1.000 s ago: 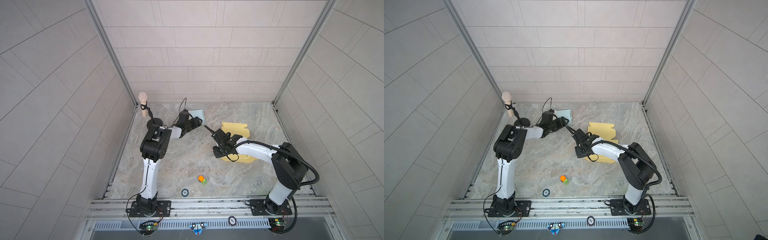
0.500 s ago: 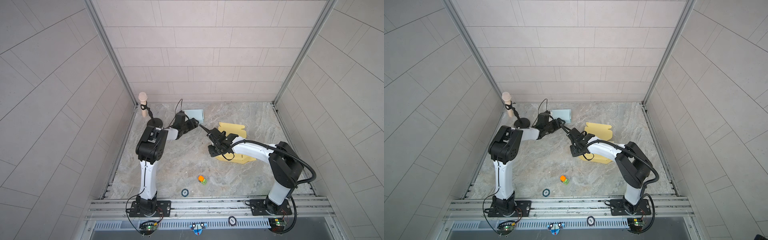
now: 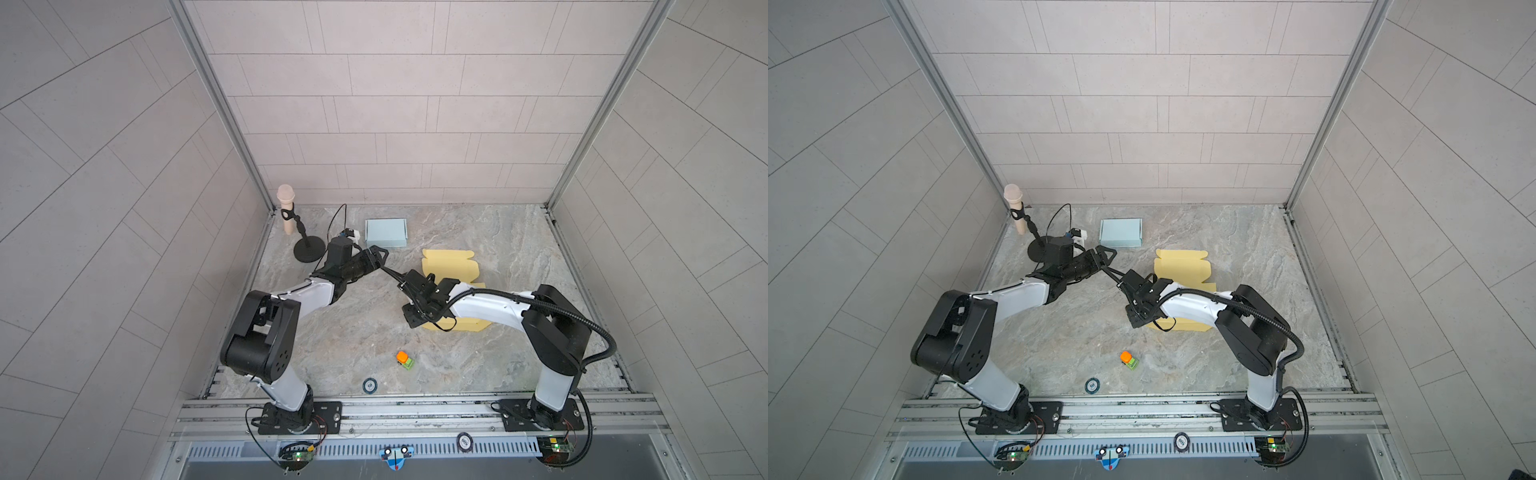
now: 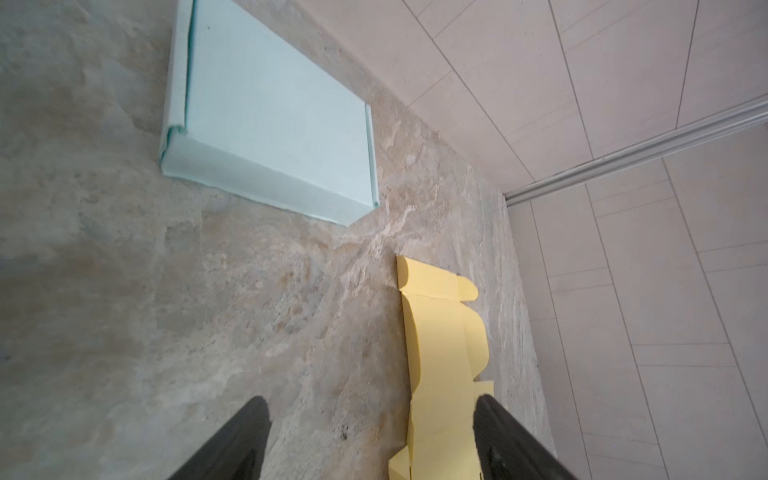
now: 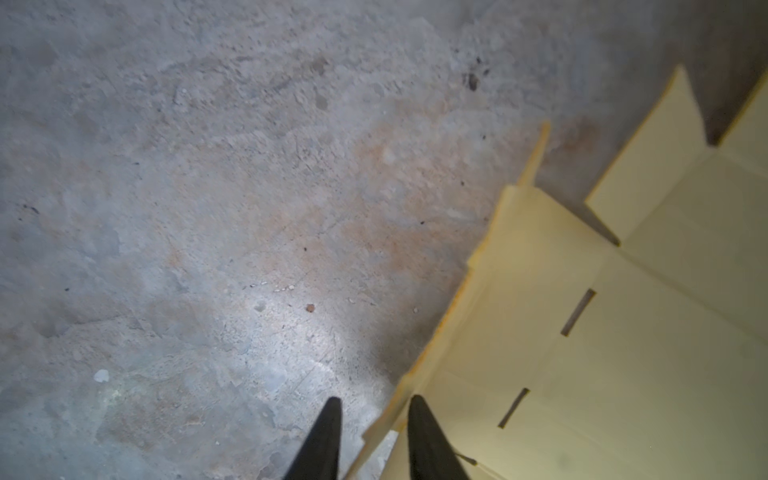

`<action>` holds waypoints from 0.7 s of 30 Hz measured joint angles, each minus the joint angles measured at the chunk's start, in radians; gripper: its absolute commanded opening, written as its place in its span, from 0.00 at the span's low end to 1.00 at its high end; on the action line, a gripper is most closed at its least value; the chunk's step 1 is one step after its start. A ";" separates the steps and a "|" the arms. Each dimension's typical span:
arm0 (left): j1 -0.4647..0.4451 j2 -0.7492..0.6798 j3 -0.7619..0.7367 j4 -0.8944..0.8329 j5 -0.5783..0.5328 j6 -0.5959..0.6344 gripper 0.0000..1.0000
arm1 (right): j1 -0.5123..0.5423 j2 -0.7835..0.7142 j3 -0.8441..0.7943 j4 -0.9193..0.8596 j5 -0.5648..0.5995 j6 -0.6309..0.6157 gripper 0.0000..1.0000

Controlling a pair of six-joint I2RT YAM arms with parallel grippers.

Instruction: Fold the paper box

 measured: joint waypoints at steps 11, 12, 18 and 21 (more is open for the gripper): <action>-0.293 -0.071 -0.013 -0.134 -0.011 0.114 0.81 | -0.013 -0.358 -0.276 0.049 0.002 0.167 0.66; -0.315 -0.063 -0.013 -0.138 -0.009 0.118 0.81 | -0.020 -0.390 -0.312 0.063 -0.002 0.194 0.66; -0.380 -0.018 -0.009 -0.148 -0.001 0.135 0.81 | -0.088 -0.497 -0.504 0.119 -0.031 0.322 0.59; -0.406 0.010 0.002 -0.148 0.006 0.144 0.80 | -0.134 -0.547 -0.590 0.171 -0.054 0.375 0.55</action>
